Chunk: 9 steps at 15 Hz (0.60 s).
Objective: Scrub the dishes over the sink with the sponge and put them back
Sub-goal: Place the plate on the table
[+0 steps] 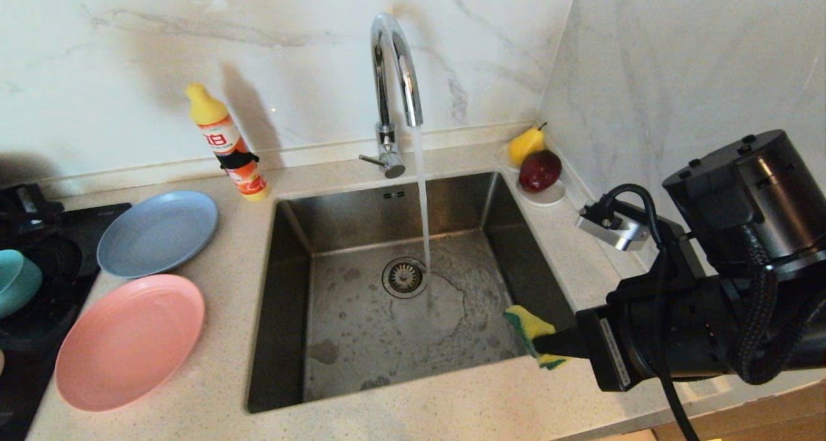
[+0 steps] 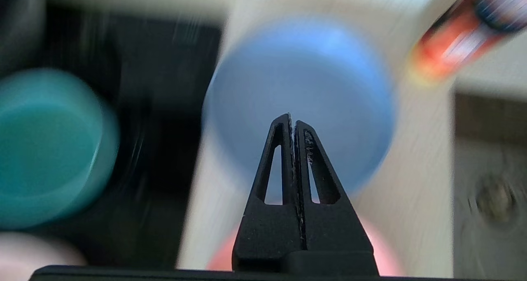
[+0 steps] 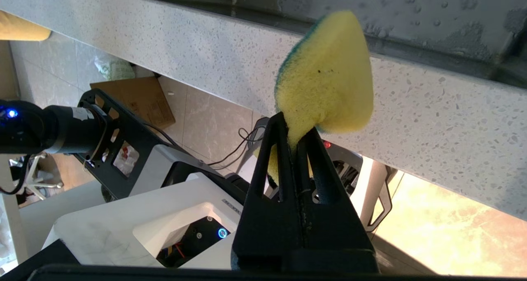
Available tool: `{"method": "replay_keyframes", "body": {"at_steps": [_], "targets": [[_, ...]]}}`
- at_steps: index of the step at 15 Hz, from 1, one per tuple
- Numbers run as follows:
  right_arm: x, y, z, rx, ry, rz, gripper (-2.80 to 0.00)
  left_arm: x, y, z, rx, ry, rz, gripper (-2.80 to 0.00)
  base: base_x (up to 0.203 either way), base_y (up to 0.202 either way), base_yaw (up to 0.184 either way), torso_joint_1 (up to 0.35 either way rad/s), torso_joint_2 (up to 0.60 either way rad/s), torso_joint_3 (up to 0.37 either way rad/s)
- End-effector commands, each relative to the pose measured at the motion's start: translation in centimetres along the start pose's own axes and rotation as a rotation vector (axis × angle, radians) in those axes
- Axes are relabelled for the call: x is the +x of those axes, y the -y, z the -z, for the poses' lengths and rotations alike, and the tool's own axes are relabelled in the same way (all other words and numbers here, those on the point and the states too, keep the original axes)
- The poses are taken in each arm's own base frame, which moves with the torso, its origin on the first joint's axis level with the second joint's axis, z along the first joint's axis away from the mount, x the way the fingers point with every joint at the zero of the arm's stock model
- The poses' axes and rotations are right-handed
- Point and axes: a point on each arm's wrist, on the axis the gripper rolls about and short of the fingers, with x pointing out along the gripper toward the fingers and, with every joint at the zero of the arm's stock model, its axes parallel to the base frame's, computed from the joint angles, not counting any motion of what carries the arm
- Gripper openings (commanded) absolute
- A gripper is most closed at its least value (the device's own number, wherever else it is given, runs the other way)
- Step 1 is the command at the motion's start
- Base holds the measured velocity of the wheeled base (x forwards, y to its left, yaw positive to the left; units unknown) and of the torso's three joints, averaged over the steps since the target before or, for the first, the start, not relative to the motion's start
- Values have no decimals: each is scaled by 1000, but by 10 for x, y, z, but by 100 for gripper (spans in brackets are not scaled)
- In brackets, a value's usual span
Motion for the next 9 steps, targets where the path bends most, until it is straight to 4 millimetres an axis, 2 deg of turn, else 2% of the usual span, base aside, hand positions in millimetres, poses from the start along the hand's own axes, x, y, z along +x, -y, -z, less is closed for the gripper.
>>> {"method": "replay_keyframes", "body": {"at_steps": [1,3,4,5,7,9], "targets": [[-2,-1,-1,1,5,-3,-280,11,46,-11,57,124,47,-280,0,0,0,0,0,0],[-2,-1,-2,0,6,-4,-280,-4,88,-19,82,180,160,-280,0,0,0,0,0,0],[-1,-1,-2,0,6,-4,-280,-18,108,-21,92,206,224,-280,0,0,0,0,0,0],[-2,-1,-2,1,7,-3,-280,-36,119,-24,98,235,265,-280,0,0,0,0,0,0],[-1,0,-2,2,6,-1,-280,-79,126,-25,108,294,316,-280,0,0,0,0,0,0],[-4,-1,-2,0,12,-5,-280,-120,122,-25,106,361,331,-280,0,0,0,0,0,0]]}}
